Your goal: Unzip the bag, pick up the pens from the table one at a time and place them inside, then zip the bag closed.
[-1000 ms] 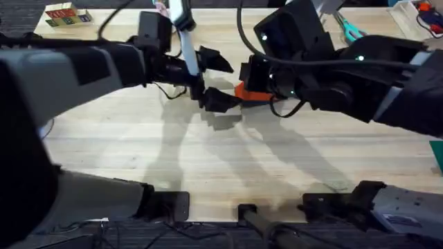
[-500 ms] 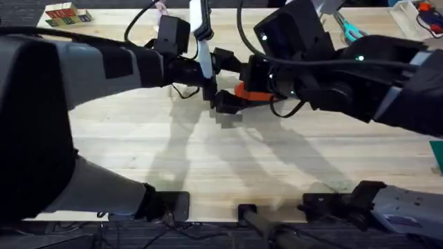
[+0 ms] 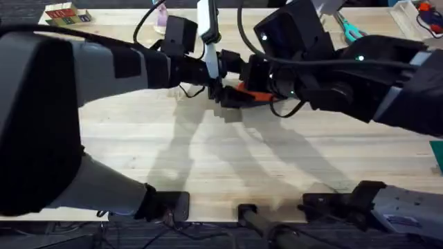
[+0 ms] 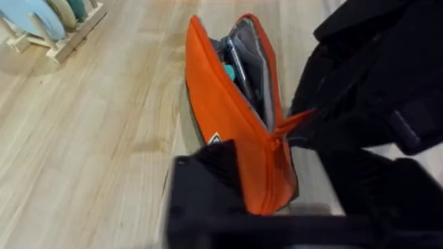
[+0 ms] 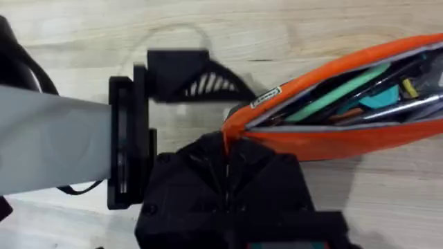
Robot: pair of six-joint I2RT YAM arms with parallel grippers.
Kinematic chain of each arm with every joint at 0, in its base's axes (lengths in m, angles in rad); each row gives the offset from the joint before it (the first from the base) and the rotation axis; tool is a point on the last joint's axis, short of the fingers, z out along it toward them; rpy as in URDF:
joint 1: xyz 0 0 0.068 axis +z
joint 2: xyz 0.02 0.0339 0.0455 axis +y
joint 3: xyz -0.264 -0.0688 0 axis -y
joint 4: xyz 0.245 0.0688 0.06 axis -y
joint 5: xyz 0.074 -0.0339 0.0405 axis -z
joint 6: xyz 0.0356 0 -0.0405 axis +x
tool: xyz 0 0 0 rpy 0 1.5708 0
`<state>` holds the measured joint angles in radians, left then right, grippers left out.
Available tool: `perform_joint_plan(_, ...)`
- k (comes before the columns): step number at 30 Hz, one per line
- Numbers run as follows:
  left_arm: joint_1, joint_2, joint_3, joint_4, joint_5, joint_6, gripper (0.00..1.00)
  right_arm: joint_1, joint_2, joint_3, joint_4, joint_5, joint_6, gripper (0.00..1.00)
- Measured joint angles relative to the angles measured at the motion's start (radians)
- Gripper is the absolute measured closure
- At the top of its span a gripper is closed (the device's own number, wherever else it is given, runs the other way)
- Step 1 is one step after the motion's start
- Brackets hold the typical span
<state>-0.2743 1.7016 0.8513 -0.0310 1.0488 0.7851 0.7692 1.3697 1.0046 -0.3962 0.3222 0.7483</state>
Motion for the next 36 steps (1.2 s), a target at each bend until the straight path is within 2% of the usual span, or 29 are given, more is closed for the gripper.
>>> perform_joint_plan(1, -0.001, 0.000, 0.000, 0.001, -0.001, -0.003, 0.400, 0.000, 0.000, 0.000, 0.000, 0.000, 0.000, 0.971)
perform_joint_plan(3, -0.002, 0.000, 0.000, 0.005, -0.009, -0.003, 0.704, 0.000, 0.000, 0.000, -0.001, 0.000, 0.000, 0.971)
perform_joint_plan(5, -0.002, 0.000, 0.000, 0.008, -0.022, -0.004, 0.902, 0.000, 0.000, 0.000, -0.001, 0.000, 0.001, 0.971)
perform_joint_plan(6, -0.002, 0.000, 0.000, 0.007, -0.022, -0.001, 0.940, 0.000, 0.000, 0.000, -0.001, 0.000, 0.000, 0.971)
perform_joint_plan(23, -0.002, 0.000, 0.000, 0.007, -0.026, -0.001, 0.958, -0.008, 0.000, 0.000, -0.020, 0.013, 0.001, 0.971)
perform_joint_plan(31, -0.002, 0.000, 0.000, 0.005, -0.043, -0.001, 0.958, -0.121, 0.000, 0.000, -0.067, 0.013, 0.015, 0.971)
perform_joint_plan(36, -0.002, 0.000, 0.000, 0.001, -0.052, -0.001, 0.958, -0.222, 0.000, 0.000, -0.102, 0.014, 0.015, 0.971)
